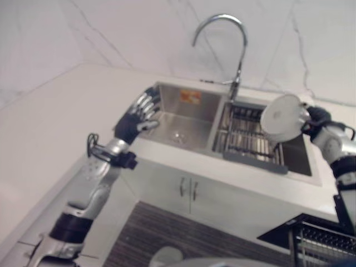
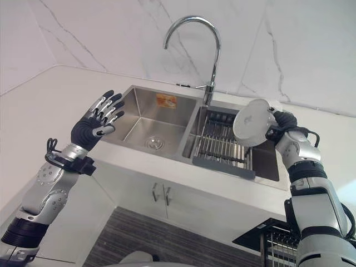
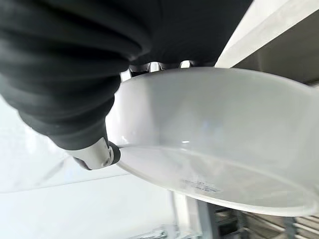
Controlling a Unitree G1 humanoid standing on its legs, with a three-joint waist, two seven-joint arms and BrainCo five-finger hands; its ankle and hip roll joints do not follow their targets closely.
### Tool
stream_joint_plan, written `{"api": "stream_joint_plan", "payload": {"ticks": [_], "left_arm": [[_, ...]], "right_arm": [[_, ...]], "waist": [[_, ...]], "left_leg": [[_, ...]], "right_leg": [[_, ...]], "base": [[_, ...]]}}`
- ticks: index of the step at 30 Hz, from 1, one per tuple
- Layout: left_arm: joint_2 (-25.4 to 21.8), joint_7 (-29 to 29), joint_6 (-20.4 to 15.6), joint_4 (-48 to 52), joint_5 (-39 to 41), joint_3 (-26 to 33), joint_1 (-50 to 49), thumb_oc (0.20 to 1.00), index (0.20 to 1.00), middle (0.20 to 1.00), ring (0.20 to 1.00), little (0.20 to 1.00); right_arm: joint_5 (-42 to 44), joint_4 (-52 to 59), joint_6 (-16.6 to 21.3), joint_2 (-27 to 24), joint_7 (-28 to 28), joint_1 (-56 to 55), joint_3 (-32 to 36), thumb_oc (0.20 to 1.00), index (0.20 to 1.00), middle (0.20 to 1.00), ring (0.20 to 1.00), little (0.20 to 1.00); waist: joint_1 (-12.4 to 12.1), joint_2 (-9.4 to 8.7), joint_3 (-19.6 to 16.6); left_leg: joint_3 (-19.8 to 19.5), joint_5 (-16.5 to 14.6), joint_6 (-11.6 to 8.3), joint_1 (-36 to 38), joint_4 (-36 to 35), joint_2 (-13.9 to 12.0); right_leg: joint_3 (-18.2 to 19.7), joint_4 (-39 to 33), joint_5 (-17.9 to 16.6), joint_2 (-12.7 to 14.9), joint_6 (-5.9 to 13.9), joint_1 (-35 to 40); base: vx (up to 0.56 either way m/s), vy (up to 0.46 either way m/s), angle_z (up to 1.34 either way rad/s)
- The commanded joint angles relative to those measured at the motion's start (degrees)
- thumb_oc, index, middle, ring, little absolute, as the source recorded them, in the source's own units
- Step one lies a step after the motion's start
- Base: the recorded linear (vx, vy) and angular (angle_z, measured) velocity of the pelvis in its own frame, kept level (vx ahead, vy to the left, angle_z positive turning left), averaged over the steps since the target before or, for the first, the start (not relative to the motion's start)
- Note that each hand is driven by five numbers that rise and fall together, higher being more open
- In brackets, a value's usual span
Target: Place the dishes in the dishwasher.
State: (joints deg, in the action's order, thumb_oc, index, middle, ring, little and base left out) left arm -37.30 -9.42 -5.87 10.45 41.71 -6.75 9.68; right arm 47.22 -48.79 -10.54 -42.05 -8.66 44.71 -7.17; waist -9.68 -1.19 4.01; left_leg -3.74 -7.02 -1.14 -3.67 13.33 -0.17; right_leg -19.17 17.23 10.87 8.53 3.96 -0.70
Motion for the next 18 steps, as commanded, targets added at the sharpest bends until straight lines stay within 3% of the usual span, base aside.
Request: {"api": "stream_joint_plan", "payload": {"ticks": [1,6,10,15,18], "left_arm": [[-0.8,-0.5,-4.81,1.73,2.28,1.11,-0.09,1.0,1.0,1.0,1.0,1.0],[0.03,-1.46,-5.85,2.7,2.09,3.2,-2.5,1.0,1.0,1.0,1.0,1.0],[2.0,-1.88,-6.7,3.99,0.95,6.0,-5.52,1.0,1.0,1.0,1.0,1.0],[4.88,-2.91,-7.46,5.49,-0.94,8.01,-8.98,1.0,1.0,1.0,1.0,1.0],[6.86,-4.16,-8.74,5.56,-1.36,9.31,-10.29,1.0,1.0,1.0,1.0,1.0]], "right_arm": [[4.73,5.98,8.75,-2.08,-0.33,0.57,2.4,0.2,0.2,0.2,0.2,0.2],[5.9,19.67,15.1,1.07,-3.12,-5.23,7.44,0.2,0.2,0.2,0.2,0.2],[8.13,38.5,19.06,8.4,-3.83,-14.16,10.98,0.2,0.2,0.2,0.2,0.2],[8.11,53.48,22.79,15.17,0.26,-23.91,13.94,0.2,0.2,0.2,0.2,0.2],[10.69,59.32,23.21,17.16,3.17,-28.28,15.01,0.2,0.2,0.2,0.2,0.2]], "waist": [[0.25,-1.18,-2.49],[1.42,-1.01,-2.45],[2.89,-0.49,-2.06],[4.82,-0.21,-1.97],[5.23,-0.06,-1.67]], "left_leg": [[5.08,-2.1,-1.73,-0.72,3.86,-2.92],[5.39,-2.21,-1.62,-0.73,3.86,-3.3],[5.98,-2.17,-1.46,-0.82,3.86,-4.01],[6.57,-1.98,-1.57,-1.32,3.86,-4.75],[6.19,-1.84,-1.43,0.54,3.86,-2.55]], "right_leg": [[3.65,-0.04,-4.03,-0.99,1.74,-1.63],[4.79,-0.04,-3.97,-1.7,1.48,-2.12],[6.07,-0.04,-3.83,-2.51,1.16,-2.69],[8.01,-0.04,-3.79,-3.73,1.1,-4.0],[10.01,-0.04,-4.33,-3.95,1.46,-4.83]], "base": [[-0.06,-0.038,-0.14],[-0.05,-0.047,-0.09],[-0.04,-0.069,-0.1],[-0.06,-0.033,-0.11],[-0.09,0.078,-0.31]]}}
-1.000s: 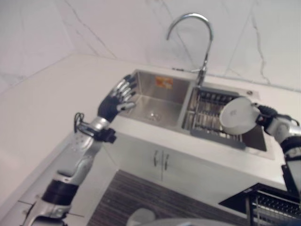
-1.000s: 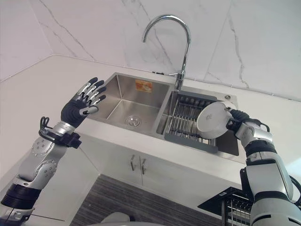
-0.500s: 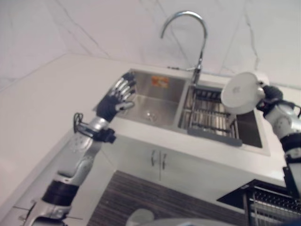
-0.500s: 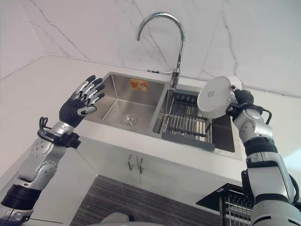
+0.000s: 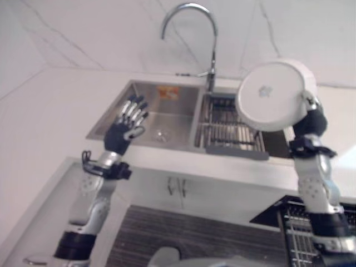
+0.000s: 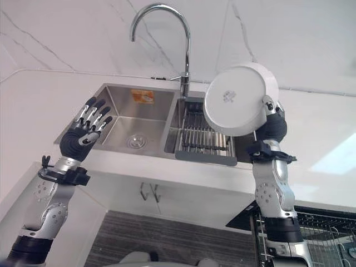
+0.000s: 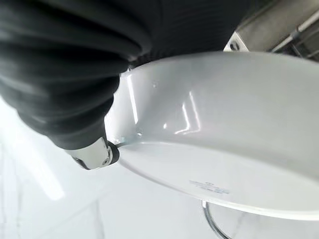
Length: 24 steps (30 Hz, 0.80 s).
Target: Place the dishes in the dishwasher.
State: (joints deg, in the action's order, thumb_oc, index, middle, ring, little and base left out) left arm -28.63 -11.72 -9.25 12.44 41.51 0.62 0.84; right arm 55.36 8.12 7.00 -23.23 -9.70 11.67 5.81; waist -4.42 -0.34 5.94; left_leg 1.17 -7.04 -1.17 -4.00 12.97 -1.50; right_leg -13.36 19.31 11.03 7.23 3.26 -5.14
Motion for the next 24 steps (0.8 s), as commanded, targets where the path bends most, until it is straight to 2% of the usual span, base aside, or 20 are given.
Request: {"api": "stream_joint_plan", "payload": {"ticks": [1,2,3,4,5,8,10,14,17,19,21,24], "left_arm": [[-1.4,-1.53,-5.54,3.9,-1.81,2.06,-1.48,1.0,1.0,1.0,1.0,1.0],[-0.99,-1.2,-5.5,4.56,-2.26,2.11,-1.47,1.0,1.0,1.0,1.0,1.0],[-0.69,-1.1,-5.62,5.09,-2.37,2.13,-1.34,1.0,1.0,1.0,1.0,1.0],[-0.22,-1.76,-6.15,5.31,-2.52,1.79,-0.96,1.0,1.0,1.0,1.0,1.0],[-0.24,-1.85,-6.13,5.47,-2.47,1.78,-0.87,1.0,1.0,1.0,1.0,1.0],[-0.39,-2.18,-5.5,6.9,-3.12,1.24,-0.44,1.0,1.0,1.0,1.0,1.0],[-0.57,-1.91,-5.57,7.6,-3.72,0.71,-0.58,1.0,1.0,1.0,1.0,1.0],[-1.62,-0.94,-6.37,8.34,-3.87,-0.46,-0.2,1.0,1.0,1.0,1.0,1.0],[-1.53,-1.27,-6.47,9.54,-4.15,-0.12,-0.24,1.0,1.0,1.0,1.0,1.0],[-1.11,-1.59,-6.52,10.43,-5.48,-0.16,-0.58,1.0,1.0,1.0,1.0,1.0],[-1.11,-1.26,-6.68,10.66,-6.64,-0.72,-0.19,1.0,1.0,1.0,1.0,1.0],[-2.06,-0.47,-6.08,10.32,-6.57,-1.33,1.6,1.0,1.0,1.0,1.0,1.0]], "right_arm": [[3.02,2.69,5.91,-1.06,4.85,4.36,1.7,0.2,0.2,0.2,0.2,0.2],[3.4,3.55,6.23,-0.91,4.61,3.83,1.26,0.2,0.2,0.2,0.2,0.2],[3.73,4.62,6.5,-0.41,4.63,2.93,1.05,0.2,0.2,0.2,0.2,0.2],[3.29,5.91,7.54,2.56,5.2,1.01,0.39,0.2,0.2,0.2,0.2,0.2],[3.19,7.2,6.97,3.02,4.82,0.23,0.39,0.2,0.2,0.2,0.2,0.2],[-1.73,11.6,6.81,3.49,1.64,-2.51,0.73,0.2,0.2,0.2,0.2,0.2],[-1.35,13.32,7.5,4.18,2.69,-3.65,0.75,0.2,0.2,0.2,0.2,0.2],[0.17,14.61,8.46,3.47,4.24,-3.45,-0.9,0.2,0.2,0.2,0.2,0.2],[1.8,15.27,8.76,2.88,5.43,-3.4,-1.41,0.2,0.2,0.2,0.2,0.2],[1.66,16.6,9.03,3.21,5.91,-4.11,-1.37,0.2,0.2,0.2,0.2,0.2],[-0.95,17.05,10.52,4.67,5.75,-3.93,-2.25,0.2,0.2,0.2,0.2,0.2],[-3.05,16.74,11.34,6.23,4.2,-2.24,-3.59,0.2,0.2,0.2,0.2,0.2]], "waist": [[-0.51,-1.24,-3.04],[-1.04,-1.53,-2.29],[-1.11,-1.6,-1.61],[0.23,-0.69,-1.07],[0.98,-0.46,-1.05],[3.49,-0.47,-0.55],[4.17,-0.57,-0.04],[3.85,-1.17,0.48],[3.02,-1.02,-0.03],[2.56,-1.1,-0.57],[1.27,-1.38,-0.92],[-0.09,-1.67,-1.13]], "left_leg": [[0.51,-1.11,-1.17,1.61,4.22,0.54],[-0.44,0.21,-0.95,1.59,4.22,2.01],[-0.95,-0.12,-0.42,1.17,4.22,2.88],[0.0,-1.51,0.68,0.85,4.22,2.69],[0.34,-1.91,0.94,0.89,4.22,2.62],[-0.49,-3.58,1.82,1.34,4.22,4.23],[-1.28,-3.78,1.93,1.29,4.22,5.02],[-0.7,-4.07,2.22,1.18,4.22,5.23],[0.12,-3.85,2.97,0.23,4.22,4.29],[0.96,-3.75,3.33,-0.5,4.22,3.7],[1.87,-3.98,3.5,-1.23,4.22,3.09],[2.78,-4.62,2.77,-1.18,4.22,1.65]], "right_leg": [[5.02,-2.12,-4.83,-2.4,2.12,-0.27],[5.71,-2.12,-5.39,-2.19,2.18,-0.1],[6.08,-2.12,-6.22,-1.85,2.4,-0.21],[6.38,-2.12,-7.54,-1.44,3.02,-1.26],[6.76,-2.12,-7.97,-1.35,3.33,-1.73],[9.06,-2.12,-10.92,-0.32,5.29,-5.26],[10.15,-2.12,-11.97,-0.31,5.87,-6.25],[8.4,-2.12,-13.78,0.94,6.19,-6.96],[7.23,-2.12,-12.57,1.13,5.62,-4.17],[6.09,-2.12,-13.12,2.49,5.55,-2.6],[3.43,-2.12,-15.82,6.34,5.96,-1.6],[0.95,-2.12,-17.95,11.18,7.32,-2.01]], "base": [[-0.08,0.106,-0.47],[-0.14,0.169,-0.45],[-0.27,0.359,-0.68],[-0.27,0.382,-0.67],[-0.26,0.406,-0.64],[-0.15,0.275,-0.25],[-0.11,0.195,-0.22],[-0.15,0.117,-0.43],[-0.15,0.007,-0.59],[-0.14,-0.073,-0.41],[-0.13,-0.18,-0.54],[-0.09,-0.33,-0.75]]}}
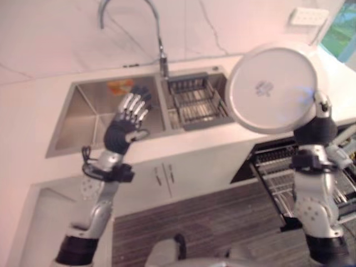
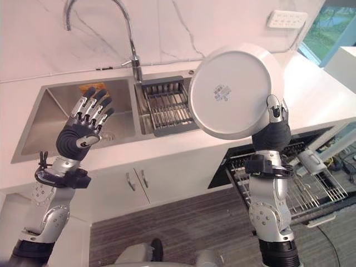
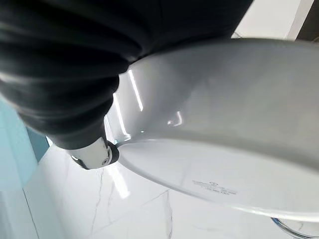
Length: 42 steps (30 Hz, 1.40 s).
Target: Place the dishes in the dishwasher.
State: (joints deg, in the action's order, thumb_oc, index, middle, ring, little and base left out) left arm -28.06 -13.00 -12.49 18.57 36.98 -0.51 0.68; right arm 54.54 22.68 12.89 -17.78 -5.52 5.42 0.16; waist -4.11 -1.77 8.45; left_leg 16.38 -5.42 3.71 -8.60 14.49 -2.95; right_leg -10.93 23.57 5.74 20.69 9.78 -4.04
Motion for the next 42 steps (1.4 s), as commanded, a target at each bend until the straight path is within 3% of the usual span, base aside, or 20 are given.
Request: {"api": "stream_joint_plan", "payload": {"ticks": [1,2,3,7,11,13,15,17,18,21,24,28,30,35,37,38,39,42], "left_arm": [[-3.4,1.54,-2.12,4.23,-1.94,-0.85,3.3,1.0,1.0,1.0,1.0,1.0],[-3.54,1.61,-1.86,4.25,-1.97,-1.02,3.72,1.0,1.0,1.0,1.0,1.0],[-3.69,1.77,-1.31,4.35,-2.04,-1.38,4.67,1.0,1.0,1.0,1.0,1.0],[-2.35,3.27,-1.05,5.28,-3.3,-1.08,3.92,1.0,1.0,1.0,1.0,1.0],[-0.9,5.21,-2.11,5.9,-5.04,-0.64,1.53,1.0,1.0,1.0,1.0,1.0],[-0.43,4.69,-2.38,5.46,-4.91,-1.13,0.6,1.0,1.0,1.0,1.0,1.0],[0.11,2.92,-1.99,4.46,-5.08,-1.83,-0.11,1.0,1.0,1.0,1.0,1.0],[0.22,0.31,-0.33,3.58,-5.81,-1.97,-2.72,1.0,1.0,1.0,1.0,1.0],[0.09,-3.83,1.55,1.94,-7.43,-2.95,-4.54,1.0,1.0,1.0,1.0,1.0],[-1.66,-11.31,6.07,-1.0,-10.24,-7.34,-5.14,1.0,1.0,1.0,1.0,1.0],[-4.66,-15.29,11.96,-4.23,-10.16,-11.24,-6.95,1.0,1.0,1.0,1.0,1.0],[-5.75,-16.34,16.38,-10.07,-9.54,-16.78,-7.98,1.0,1.0,1.0,1.0,1.0],[-5.54,-15.93,19.15,-19.4,-9.07,-20.18,-8.24,1.0,1.0,1.0,1.0,1.0],[0.04,-11.17,11.73,-43.09,-10.49,-20.83,-12.12,1.0,1.0,1.0,1.0,1.0],[4.45,-9.0,6.32,-54.9,-12.35,-17.48,-13.53,1.0,1.0,1.0,1.0,1.0],[6.22,-9.28,4.6,-60.29,-12.17,-14.75,-13.73,1.0,1.0,1.0,1.0,1.0],[8.35,-7.43,2.96,-65.57,-12.43,-11.12,-13.22,1.0,1.0,1.0,1.0,1.0],[9.35,-6.26,2.32,-74.23,-9.85,-5.43,-11.15,1.0,1.0,1.0,1.0,1.0]], "right_arm": [[-3.73,2.08,5.89,1.4,-1.47,5.07,1.14,0.2,0.2,0.2,0.2,0.2],[-3.99,2.24,5.81,1.43,-1.83,5.22,0.98,0.2,0.2,0.2,0.2,0.2],[-4.16,3.33,4.84,0.8,-2.98,5.34,1.07,0.2,0.2,0.2,0.2,0.2],[-3.65,4.55,2.35,-0.62,-2.39,5.21,0.67,0.2,0.2,0.2,0.2,0.2],[-4.69,5.91,-0.58,-2.94,0.95,4.67,-0.53,0.2,0.2,0.2,0.2,0.2],[-5.88,6.34,-1.47,-3.81,1.38,3.83,-0.84,0.2,0.2,0.2,0.2,0.2],[-6.69,5.41,-1.34,-4.71,1.3,3.32,-0.49,0.2,0.2,0.2,0.2,0.2],[-8.44,4.98,-0.88,-4.94,1.84,2.29,-0.63,0.2,0.2,0.2,0.2,0.2],[-11.36,5.37,0.79,-4.06,2.47,0.39,-1.15,0.2,0.2,0.2,0.2,0.2],[-15.01,3.32,5.31,-4.62,2.28,-0.34,-2.15,0.2,0.2,0.2,0.2,0.2],[-16.99,1.05,6.16,-6.06,2.47,-0.97,-1.72,0.2,0.2,0.2,0.2,0.2],[-19.84,0.11,7.65,-7.14,3.58,-1.4,-2.21,0.2,0.2,0.2,0.2,0.2],[-25.91,-1.44,9.9,-9.24,2.04,-0.31,-2.36,0.2,0.2,0.2,0.2,0.2],[-39.86,-5.0,13.42,-12.77,-1.71,0.45,-1.13,0.2,0.2,0.2,0.2,0.2],[-43.71,-6.75,13.62,-14.18,-4.34,0.94,-0.2,0.2,0.2,0.2,0.2,0.2],[-44.7,-8.17,14.37,-14.39,-4.31,1.09,0.11,0.2,0.2,0.2,0.2,0.2],[-52.14,-8.55,15.96,-14.91,-6.16,0.75,0.34,0.2,0.2,0.2,0.2,0.2],[-67.38,-12.35,17.2,-18.18,-11.46,2.85,-1.62,0.2,0.2,0.2,0.2,0.2]], "waist": [[-0.62,-0.3,-3.67],[-0.56,-0.32,-3.68],[-0.17,-0.19,-3.78],[0.65,-0.13,-4.09],[0.97,0.24,-3.3],[0.79,0.31,-2.4],[0.89,0.33,-1.98],[0.3,1.14,-2.05],[0.16,2.23,-2.36],[-0.11,2.32,-2.81],[0.78,2.18,-3.81],[1.73,2.17,-3.91],[2.04,2.13,-4.27],[1.67,1.66,-4.85],[1.36,1.43,-4.88],[1.6,1.48,-4.46],[1.7,1.27,-4.21],[0.41,0.62,-3.25]], "left_leg": [[-12.54,-6.62,-2.82,3.67,2.7,1.89],[-12.68,-6.66,-2.97,3.7,2.7,1.57],[-12.57,-6.37,-3.93,3.81,2.7,-0.44],[-10.69,-5.31,-5.88,4.13,2.7,-4.36],[-10.5,-1.01,-8.88,3.0,2.7,-9.88],[-9.8,1.38,-9.44,2.05,2.7,-10.73],[-7.93,1.81,-9.08,2.03,2.7,-9.55],[-10.96,0.16,-7.43,0.82,2.7,-4.35],[-12.5,0.39,-7.18,-0.99,2.7,-1.94],[-14.3,0.77,-7.06,-1.92,2.7,0.02],[-14.93,-0.53,-5.73,-0.64,2.7,1.15],[-12.84,-1.64,-4.83,0.51,2.7,1.07],[-10.89,-2.29,-4.56,0.79,2.7,0.77],[-9.11,-3.81,-3.63,1.23,2.7,1.11],[-10.33,-4.08,-2.87,1.39,2.7,1.89],[-11.74,-3.9,-2.2,1.7,2.7,2.36],[-13.43,-3.2,-2.07,1.44,2.7,3.0],[-13.51,-3.45,-2.89,1.1,2.7,2.95]], "right_leg": [[-1.14,-6.38,-12.31,-1.0,1.33,-3.94],[-0.76,-6.38,-11.94,-1.02,1.38,-4.1],[-0.24,-6.38,-8.42,-2.26,1.2,-3.66],[-0.53,-6.38,-4.07,-5.21,1.0,-3.29],[0.59,-6.38,-1.82,-10.69,-2.3,-3.58],[0.15,-6.38,-1.23,-11.96,-3.49,-3.23],[-1.04,-6.38,-0.92,-11.93,-3.98,-2.83],[-0.88,-6.38,-1.08,-12.41,-3.66,-3.06],[-1.02,-6.38,-1.24,-13.05,-3.43,-3.02],[-2.23,-6.38,-0.84,-12.74,-2.97,-2.37],[-1.01,-6.38,-0.62,-12.67,-2.46,-1.5],[-0.93,-6.38,-0.89,-12.24,-2.01,-1.18],[-1.43,-6.38,-1.01,-11.52,-1.65,-1.54],[-1.47,-6.38,-0.97,-10.7,-1.27,-2.05],[-0.66,-6.38,-1.35,-11.54,-1.48,-1.28],[0.77,-6.38,-3.82,-12.94,-1.46,-0.11],[2.63,-6.38,-5.04,-13.46,-1.74,-1.21],[1.88,-6.38,-5.31,-11.31,-1.0,-3.97]], "base": [[-0.06,-0.389,-0.59],[-0.05,-0.578,-0.42],[-0.02,-0.419,-0.32],[-0.01,-0.455,-0.22],[-0.01,-0.533,-0.68],[-0.02,-0.415,-0.27],[-0.01,-0.177,0.0],[0.04,-0.028,0.69],[0.08,0.05,0.6],[0.12,0.14,0.44],[0.14,0.219,-0.06],[0.1,0.122,-0.42],[0.1,0.115,-0.2],[0.06,0.083,-0.11],[0.07,0.048,-0.08],[0.04,-0.042,-0.01],[0.03,-0.109,0.08],[-0.02,-0.241,0.18]]}}
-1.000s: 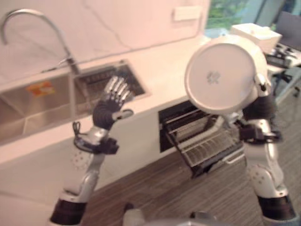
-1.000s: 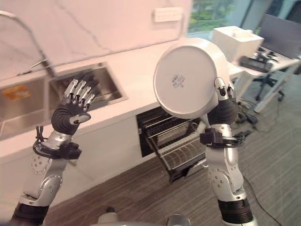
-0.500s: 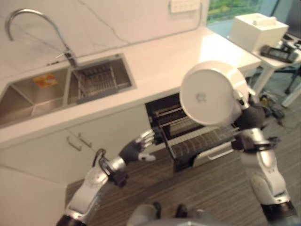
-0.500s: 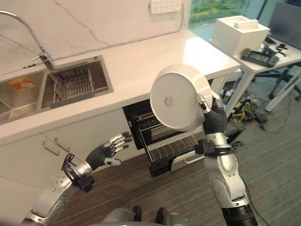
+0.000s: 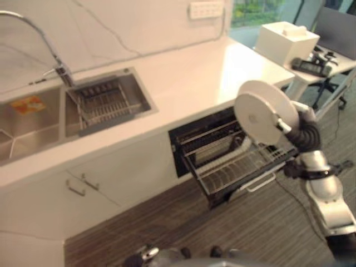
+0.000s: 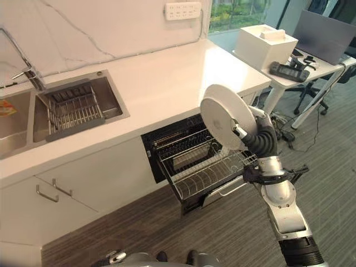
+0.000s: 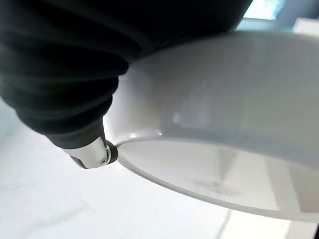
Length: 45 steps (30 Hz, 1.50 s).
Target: Place the dishes in the dishwasher.
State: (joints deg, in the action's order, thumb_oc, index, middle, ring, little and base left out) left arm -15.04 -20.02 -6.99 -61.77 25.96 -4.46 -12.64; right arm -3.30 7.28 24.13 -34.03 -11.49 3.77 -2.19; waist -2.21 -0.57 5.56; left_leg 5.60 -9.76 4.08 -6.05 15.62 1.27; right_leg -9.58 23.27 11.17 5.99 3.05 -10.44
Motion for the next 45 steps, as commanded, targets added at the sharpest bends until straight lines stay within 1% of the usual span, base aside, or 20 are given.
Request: {"api": "stream_joint_plan", "payload": {"ticks": [1,2,3,4,6,7,8,9,11,13,16,22,24,25,28,30,35,39,43,45], "left_arm": [[-3.55,0.11,-1.69,4.23,1.97,0.51,2.87,1.0,1.0,1.0,1.0,1.0],[-3.42,0.04,-1.55,3.95,1.89,0.77,3.03,1.0,1.0,1.0,1.0,1.0],[-2.6,0.41,-1.74,1.43,3.41,1.42,3.54,1.0,1.0,1.0,1.0,1.0],[-2.07,0.43,-1.17,0.89,4.03,2.15,3.56,1.0,1.0,1.0,1.0,1.0],[-1.25,0.71,-0.79,-0.28,4.62,3.51,2.76,1.0,1.0,1.0,1.0,1.0],[-1.05,0.81,-0.54,-0.44,5.13,3.68,2.59,1.0,1.0,1.0,1.0,1.0],[-0.88,1.01,-0.48,-1.02,5.88,3.67,2.37,1.0,1.0,1.0,1.0,1.0],[-0.77,1.16,0.04,-1.26,6.91,3.81,2.09,1.0,1.0,1.0,1.0,1.0],[-0.87,1.19,0.54,-1.94,8.07,4.62,1.82,1.0,1.0,1.0,1.0,1.0],[-1.37,0.83,0.48,-2.97,8.28,5.19,1.78,1.0,1.0,1.0,1.0,1.0],[-1.82,0.6,0.06,-3.62,8.27,4.96,1.75,1.0,1.0,1.0,1.0,1.0],[-3.04,1.03,-0.84,-3.56,8.23,3.55,2.66,1.0,1.0,1.0,1.0,1.0],[-3.62,1.02,-1.06,-3.36,8.61,3.02,3.48,1.0,1.0,1.0,1.0,1.0],[-4.44,0.76,-0.91,-3.24,9.29,2.26,4.52,1.0,1.0,1.0,1.0,1.0],[-5.29,0.66,-0.95,-3.23,10.01,1.09,5.88,1.0,1.0,1.0,1.0,1.0],[-6.4,0.6,-1.26,-2.85,11.5,-0.18,7.67,1.0,1.0,1.0,1.0,1.0],[-7.47,0.89,-2.11,-2.08,13.07,-2.81,10.39,1.0,1.0,1.0,1.0,1.0],[-8.21,1.68,-2.48,-0.46,14.57,-5.13,12.38,1.0,1.0,1.0,1.0,1.0],[-9.15,3.25,-5.35,0.97,15.41,-7.09,14.35,1.0,1.0,1.0,1.0,1.0],[-9.32,4.46,-7.22,1.47,15.3,-7.76,15.08,1.0,1.0,1.0,1.0,1.0]], "right_arm": [[-10.95,2.9,4.38,-5.11,-5.79,4.74,1.58,0.2,0.2,0.2,0.2,0.2],[-11.46,2.76,4.02,-5.55,-5.7,4.92,1.58,0.2,0.2,0.2,0.2,0.2],[-16.86,1.57,2.87,-7.82,-5.89,5.98,1.65,0.2,0.2,0.2,0.2,0.2],[-19.66,1.15,2.23,-9.26,-6.3,6.33,1.33,0.2,0.2,0.2,0.2,0.2],[-20.31,0.56,0.02,-13.28,-4.87,6.46,0.58,0.2,0.2,0.2,0.2,0.2],[-21.36,0.2,0.05,-13.81,-4.64,6.29,0.52,0.2,0.2,0.2,0.2,0.2],[-24.14,-0.81,-0.13,-14.93,-5.17,6.1,-0.02,0.2,0.2,0.2,0.2,0.2],[-24.68,-1.52,-0.6,-16.0,-4.87,6.24,-0.84,0.2,0.2,0.2,0.2,0.2],[-26.57,-2.02,-0.98,-17.08,-3.3,7.11,-1.95,0.2,0.2,0.2,0.2,0.2],[-27.98,-3.74,-0.84,-18.67,-2.01,8.3,-4.49,0.2,0.2,0.2,0.2,0.2],[-28.98,-6.5,-0.98,-19.5,-0.76,9.74,-7.53,0.2,0.2,0.2,0.2,0.2],[-32.72,-13.7,-1.3,-18.6,-2.25,14.75,-14.94,0.2,0.2,0.2,0.2,0.2],[-33.0,-15.93,-1.91,-18.54,-2.93,17.06,-17.9,0.2,0.2,0.2,0.2,0.2],[-33.56,-19.18,-2.53,-17.84,-4.19,19.82,-21.04,0.2,0.2,0.2,0.2,0.2],[-33.01,-22.2,-3.9,-17.17,-4.98,23.22,-24.41,0.2,0.2,0.2,0.2,0.2],[-32.75,-26.18,-4.85,-16.1,-6.52,26.95,-27.92,0.2,0.2,0.2,0.2,0.2],[-31.99,-34.01,-6.43,-14.67,-9.32,32.85,-33.11,0.2,0.2,0.2,0.2,0.2],[-31.5,-39.32,-7.92,-14.16,-11.17,37.44,-36.14,0.2,0.2,0.2,0.2,0.2],[-30.79,-46.08,-9.84,-14.39,-14.49,44.37,-39.38,0.2,0.2,0.2,0.2,0.2],[-30.45,-49.92,-9.98,-13.97,-16.44,47.22,-40.34,0.2,0.2,0.2,0.2,0.2]], "waist": [[-1.9,-0.98,-0.79],[-1.96,-1.01,-0.89],[-2.36,-1.29,-1.6],[-2.56,-1.4,-1.93],[-2.95,-1.75,-2.8],[-3.01,-1.78,-3.0],[-3.26,-1.95,-3.25],[-3.41,-2.03,-3.42],[-3.65,-2.16,-3.57],[-4.05,-2.31,-3.7],[-4.54,-2.35,-3.74],[-5.89,-2.23,-1.6],[-6.5,-2.21,-0.32],[-7.08,-2.19,0.91],[-7.64,-2.2,2.2],[-8.11,-2.28,4.06],[-9.04,-2.23,6.23],[-9.76,-1.41,7.97],[-10.77,-0.39,10.22],[-11.19,0.11,10.94]], "left_leg": [[-2.15,0.91,-3.76,-1.88,1.56,-1.91],[-1.94,0.97,-3.9,-2.0,1.56,-2.07],[-0.28,1.02,-4.66,-2.14,1.56,-3.22],[0.22,0.91,-4.88,-2.09,1.56,-3.59],[1.0,0.62,-5.33,-1.8,1.56,-4.39],[1.08,0.59,-5.42,-1.77,1.56,-4.52],[1.18,0.52,-5.5,-1.72,1.56,-4.66],[1.13,0.5,-5.56,-1.67,1.56,-4.73],[0.86,0.46,-5.64,-1.6,1.56,-4.7],[0.4,0.45,-5.7,-1.61,1.56,-4.65],[0.01,0.57,-5.84,-1.84,1.56,-4.75],[-1.21,1.37,-5.89,-3.71,1.56,-4.88],[-1.83,1.76,-5.84,-4.82,1.56,-4.83],[-2.47,2.25,-5.77,-6.11,1.56,-4.74],[-3.15,2.78,-5.7,-7.41,1.56,-4.71],[-3.94,3.25,-5.6,-8.93,1.56,-4.53],[-4.76,3.82,-5.82,-10.75,1.56,-4.32],[-5.42,4.14,-5.96,-12.23,1.56,-3.97],[-6.06,4.73,-5.99,-14.63,1.56,-3.41],[-6.28,4.91,-6.04,-15.61,1.56,-3.23]], "right_leg": [[-0.13,-6.08,-8.87,3.46,5.62,1.88],[-0.4,-6.08,-8.73,3.52,5.61,1.76],[-1.74,-6.08,-7.76,3.81,5.72,1.8],[-2.09,-6.08,-7.34,3.8,5.64,1.96],[-3.36,-6.08,-6.57,3.97,5.38,2.74],[-3.57,-6.08,-6.38,3.92,5.28,2.96],[-4.0,-6.08,-6.1,3.86,5.19,3.26],[-4.46,-6.08,-5.95,3.89,5.11,3.44],[-4.73,-6.08,-5.69,3.81,5.01,3.65],[-5.1,-6.08,-5.39,3.79,4.91,3.9],[-5.7,-6.08,-5.25,3.93,4.94,3.98],[-6.68,-6.08,-5.83,4.43,5.0,2.69],[-6.8,-6.08,-6.16,4.43,5.06,1.77],[-6.95,-6.08,-6.53,4.38,5.04,0.76],[-7.03,-6.08,-6.92,4.27,5.05,-0.17],[-7.04,-6.08,-7.29,4.06,5.07,-1.3],[-7.66,-6.08,-7.62,4.31,5.28,-2.51],[-8.07,-6.08,-7.76,4.55,5.32,-3.55],[-8.49,-6.08,-8.31,5.04,5.44,-5.69],[-8.48,-6.08,-8.45,5.17,5.42,-6.67]], "base": [[-0.03,-0.273,0.01],[-0.02,-0.195,-0.04],[0.01,-0.127,-0.11],[0.03,-0.157,-0.06],[0.06,-0.12,-0.07],[0.07,-0.103,-0.03],[0.06,-0.083,0.01],[0.07,-0.084,0.0],[0.07,-0.058,0.06],[0.08,-0.038,0.15],[0.07,-0.016,0.16],[0.0,-0.02,0.17],[-0.1,-0.052,0.1],[-0.12,-0.065,0.12],[-0.1,-0.065,0.16],[-0.15,-0.092,0.03],[-0.1,-0.057,0.09],[-0.08,-0.042,0.02],[-0.1,-0.035,0.06],[-0.09,-0.015,0.06]]}}
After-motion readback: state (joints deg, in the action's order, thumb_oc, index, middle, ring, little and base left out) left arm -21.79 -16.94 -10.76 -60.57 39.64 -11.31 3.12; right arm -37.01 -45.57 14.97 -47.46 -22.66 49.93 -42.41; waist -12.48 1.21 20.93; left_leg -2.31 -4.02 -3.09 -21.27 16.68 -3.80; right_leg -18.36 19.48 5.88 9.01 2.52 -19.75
